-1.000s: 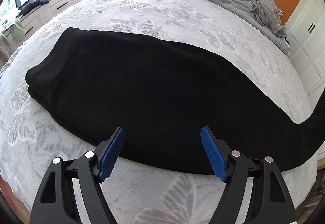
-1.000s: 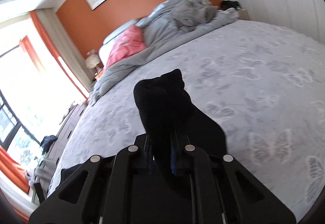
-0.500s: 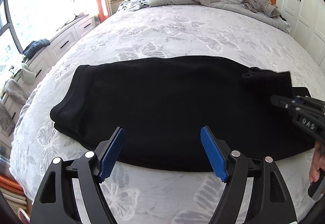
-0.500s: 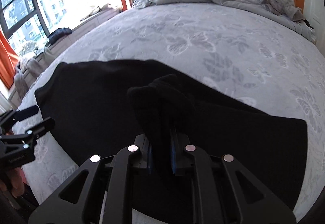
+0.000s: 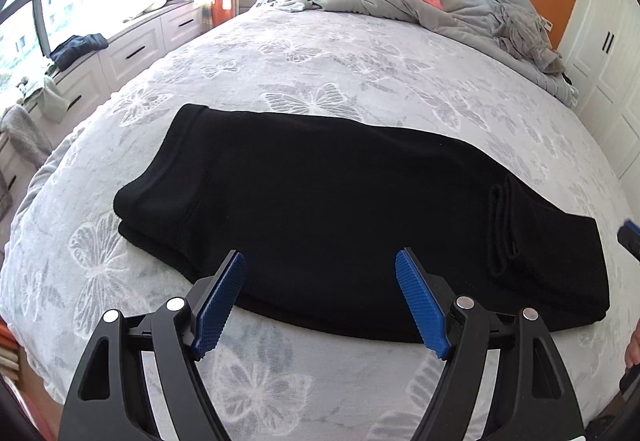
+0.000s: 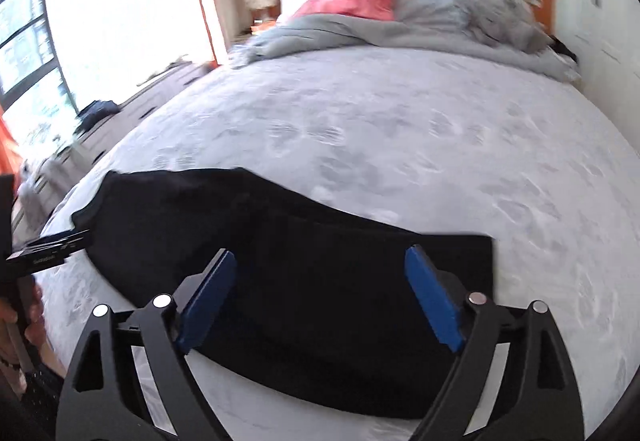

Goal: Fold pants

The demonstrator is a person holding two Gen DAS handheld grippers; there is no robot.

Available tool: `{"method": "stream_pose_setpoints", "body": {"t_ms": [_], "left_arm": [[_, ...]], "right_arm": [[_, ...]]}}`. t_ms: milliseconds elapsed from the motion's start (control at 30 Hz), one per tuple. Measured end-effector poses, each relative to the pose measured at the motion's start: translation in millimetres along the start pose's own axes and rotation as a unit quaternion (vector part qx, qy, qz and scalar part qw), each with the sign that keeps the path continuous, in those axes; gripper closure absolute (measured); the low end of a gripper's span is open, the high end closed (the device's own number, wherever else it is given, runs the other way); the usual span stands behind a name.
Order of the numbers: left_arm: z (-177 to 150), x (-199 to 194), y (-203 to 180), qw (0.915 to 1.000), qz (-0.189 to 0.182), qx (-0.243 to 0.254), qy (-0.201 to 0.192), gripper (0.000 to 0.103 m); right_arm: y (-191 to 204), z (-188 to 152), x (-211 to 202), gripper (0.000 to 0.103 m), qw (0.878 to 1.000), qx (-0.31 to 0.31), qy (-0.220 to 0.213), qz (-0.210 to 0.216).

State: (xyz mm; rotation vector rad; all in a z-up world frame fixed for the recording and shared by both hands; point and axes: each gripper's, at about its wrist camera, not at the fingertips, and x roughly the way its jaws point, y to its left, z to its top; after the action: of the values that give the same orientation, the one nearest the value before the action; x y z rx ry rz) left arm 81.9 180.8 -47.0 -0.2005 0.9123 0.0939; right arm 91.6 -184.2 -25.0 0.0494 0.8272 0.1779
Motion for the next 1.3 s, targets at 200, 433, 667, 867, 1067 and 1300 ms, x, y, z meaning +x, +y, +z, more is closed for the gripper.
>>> {"method": "stream_pose_setpoints", "body": {"t_ms": [200,433,667,867,1067,1300], "left_arm": [[11,-7,43,0.9942,-0.018,-0.106,-0.010,0.028],[12,-10,47,0.9898,-0.019,-0.140,-0.020,0.028],[5,1,45,0.9862,-0.067,-0.150,0.020,0.028],[-3,-4,42,0.9886,-0.063,-0.136,0.018,0.026],[-5,7,76,0.9725,-0.058,-0.221,0.043,0.026],[-11,28,107,0.9502,-0.037,-0.299,0.080,0.026]], "right_arm": [[-106,-39,31,0.021,0.980,0.159,0.111,-0.038],[-87,-63,51,0.045,0.974,0.171,0.146,0.019],[-86,-37,-11,0.085,0.985,0.155,0.062,0.040],[-133,-47,-20,0.084,0.981,0.175,0.083,-0.017],[-94,-35,-53,0.066,0.987,0.079,0.025,-0.138],[51,-22,-9,0.053,0.995,-0.090,0.020,0.036]]}}
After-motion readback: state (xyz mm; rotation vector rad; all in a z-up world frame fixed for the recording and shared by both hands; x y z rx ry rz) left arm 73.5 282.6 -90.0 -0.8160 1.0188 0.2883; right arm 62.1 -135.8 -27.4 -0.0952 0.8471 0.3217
